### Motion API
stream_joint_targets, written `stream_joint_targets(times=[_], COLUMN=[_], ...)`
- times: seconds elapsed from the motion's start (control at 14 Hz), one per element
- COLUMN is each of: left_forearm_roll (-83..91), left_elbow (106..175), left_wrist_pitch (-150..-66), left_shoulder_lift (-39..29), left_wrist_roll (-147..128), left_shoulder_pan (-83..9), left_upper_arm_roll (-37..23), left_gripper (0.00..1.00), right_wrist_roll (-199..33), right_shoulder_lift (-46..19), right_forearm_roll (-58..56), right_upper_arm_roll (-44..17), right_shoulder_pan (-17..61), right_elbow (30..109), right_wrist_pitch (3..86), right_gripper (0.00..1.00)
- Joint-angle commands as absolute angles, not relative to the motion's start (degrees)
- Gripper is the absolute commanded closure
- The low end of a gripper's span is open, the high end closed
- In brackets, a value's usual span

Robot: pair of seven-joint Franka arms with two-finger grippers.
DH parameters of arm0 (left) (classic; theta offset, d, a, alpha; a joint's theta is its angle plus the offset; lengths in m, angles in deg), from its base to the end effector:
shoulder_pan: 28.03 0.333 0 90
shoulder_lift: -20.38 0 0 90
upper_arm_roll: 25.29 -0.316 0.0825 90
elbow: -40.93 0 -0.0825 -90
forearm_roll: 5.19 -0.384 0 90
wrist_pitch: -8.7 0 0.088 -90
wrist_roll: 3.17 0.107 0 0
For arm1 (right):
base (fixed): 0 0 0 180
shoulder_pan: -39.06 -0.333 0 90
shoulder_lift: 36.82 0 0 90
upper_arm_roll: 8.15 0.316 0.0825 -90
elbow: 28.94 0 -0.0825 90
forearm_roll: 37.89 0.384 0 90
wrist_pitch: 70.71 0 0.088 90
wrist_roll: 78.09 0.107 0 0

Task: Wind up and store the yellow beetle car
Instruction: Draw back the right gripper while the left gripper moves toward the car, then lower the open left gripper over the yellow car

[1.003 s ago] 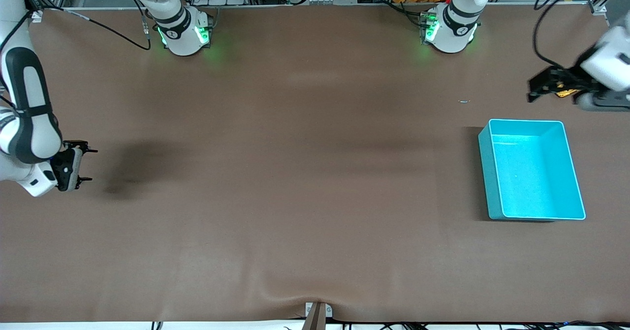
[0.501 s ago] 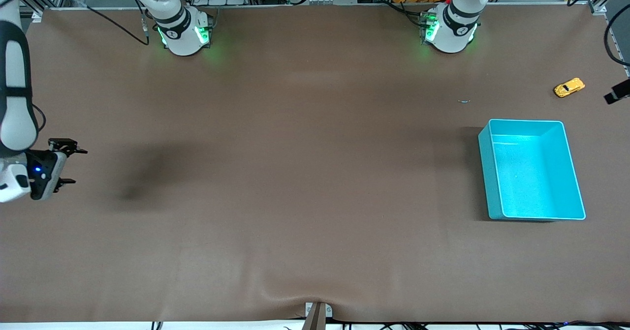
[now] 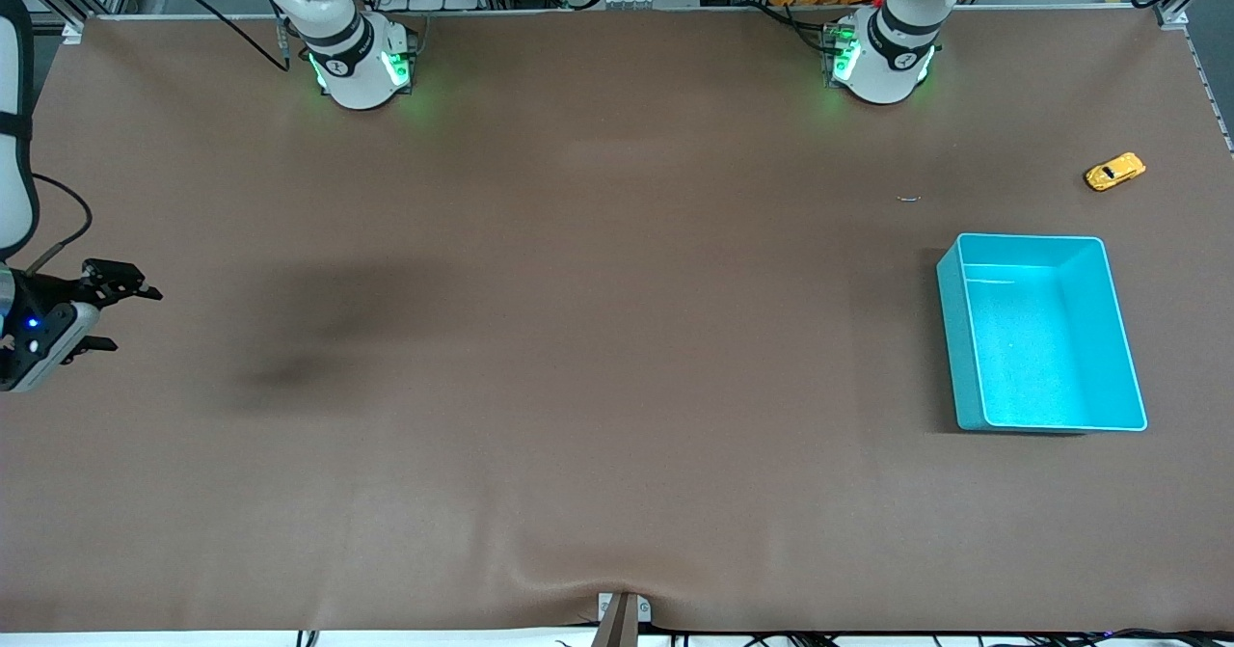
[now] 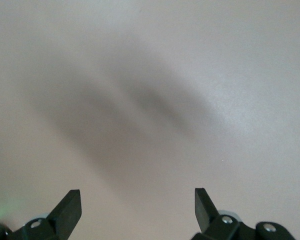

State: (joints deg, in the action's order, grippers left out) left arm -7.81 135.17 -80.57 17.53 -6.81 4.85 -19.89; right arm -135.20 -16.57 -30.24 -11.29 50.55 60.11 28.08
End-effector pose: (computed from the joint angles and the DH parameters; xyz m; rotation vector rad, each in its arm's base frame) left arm 0.4957 0.2647 0.5612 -3.0085 -0.8333 0.2217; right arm 0.6269 -0.1468 0.4314 -2.7589 -1.0236 0.1228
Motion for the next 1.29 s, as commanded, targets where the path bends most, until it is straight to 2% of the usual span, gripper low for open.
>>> stream_joint_targets(times=[0.0,0.21,0.57,0.79,1.22], left_forearm_roll=[-8.35,-8.44,-8.09,-8.0,-8.0], left_elbow=[139.17,146.02,156.66,160.36,165.72], left_wrist_pitch=[-83.74,-90.41,-99.83,-103.96,-111.78], left_shoulder_lift=[17.04,17.39,18.01,18.28,15.46], left_wrist_roll=[-8.18,-13.44,-20.48,-26.35,-42.27], left_shoulder_pan=[11.5,14.76,21.96,25.49,25.58], left_upper_arm_roll=[-19.05,-19.05,-19.05,-19.05,-19.05], left_gripper=[0.0,0.0,0.0,0.0,0.0], right_wrist_roll=[-125.33,-114.42,-110.98,-103.86,-96.55], right_shoulder_lift=[-19.77,-20.39,-19.86,-20.21,-21.09], right_forearm_roll=[-29.19,-29.1,-29.01,-29.1,-29.54], right_upper_arm_roll=[-11.49,-11.49,-11.41,-11.49,-11.58], right_shoulder_pan=[47.77,45.48,43.63,41.26,39.76], right_elbow=[60.8,60.71,61.41,61.33,60.1], right_wrist_pitch=[27.72,28.95,31.68,32.21,32.21], right_gripper=[0.0,0.0,0.0,0.0,0.0])
